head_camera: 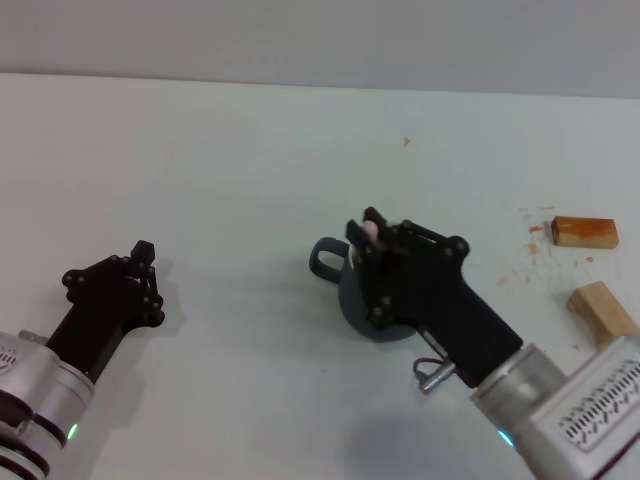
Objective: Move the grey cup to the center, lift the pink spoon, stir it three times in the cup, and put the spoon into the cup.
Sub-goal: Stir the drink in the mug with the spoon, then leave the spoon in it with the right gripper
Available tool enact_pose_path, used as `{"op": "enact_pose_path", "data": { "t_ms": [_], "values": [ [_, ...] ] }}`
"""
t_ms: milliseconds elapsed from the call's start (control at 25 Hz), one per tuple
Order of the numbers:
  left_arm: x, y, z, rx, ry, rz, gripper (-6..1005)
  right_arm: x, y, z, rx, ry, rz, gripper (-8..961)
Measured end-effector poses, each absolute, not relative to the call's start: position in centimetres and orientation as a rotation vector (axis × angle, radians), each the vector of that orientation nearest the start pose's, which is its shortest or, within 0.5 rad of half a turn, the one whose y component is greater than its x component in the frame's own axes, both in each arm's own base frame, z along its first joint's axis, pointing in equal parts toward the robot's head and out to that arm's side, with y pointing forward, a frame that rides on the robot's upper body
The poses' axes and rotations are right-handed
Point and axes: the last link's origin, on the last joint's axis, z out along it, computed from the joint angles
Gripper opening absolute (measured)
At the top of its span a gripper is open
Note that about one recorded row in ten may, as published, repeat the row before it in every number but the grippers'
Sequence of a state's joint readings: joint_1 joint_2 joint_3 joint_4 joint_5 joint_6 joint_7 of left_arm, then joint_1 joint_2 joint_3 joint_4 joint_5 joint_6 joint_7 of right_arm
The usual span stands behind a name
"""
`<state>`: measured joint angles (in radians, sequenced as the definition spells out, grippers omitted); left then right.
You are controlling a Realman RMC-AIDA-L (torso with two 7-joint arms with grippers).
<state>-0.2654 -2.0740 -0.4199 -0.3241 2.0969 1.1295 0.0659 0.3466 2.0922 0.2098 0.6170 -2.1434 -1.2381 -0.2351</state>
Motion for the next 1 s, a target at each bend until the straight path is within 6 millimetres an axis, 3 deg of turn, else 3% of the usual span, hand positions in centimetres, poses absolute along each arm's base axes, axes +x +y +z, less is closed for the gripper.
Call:
{"op": "enact_pose_path", "data": {
  "t_ms": [280,480,760,1000],
  "values": [
    [-33.0,26.0,-7.6,-1.839,-0.521,-0.560,-2,21.0,26.2,-12.4,-2.040,0.233,0.887,67],
    [-32.8,26.3,-7.6,-1.844,-0.516,-0.562,-2,21.8,26.7,-11.8,-2.010,0.238,0.862,67],
    [-32.8,26.3,-7.7,-1.847,-0.516,-0.563,-2,23.1,25.1,-11.6,-1.985,0.279,0.846,66],
    [-32.8,26.3,-7.7,-1.851,-0.515,-0.563,-2,22.3,23.8,-12.3,-2.017,0.283,0.889,65]
  ]
}}
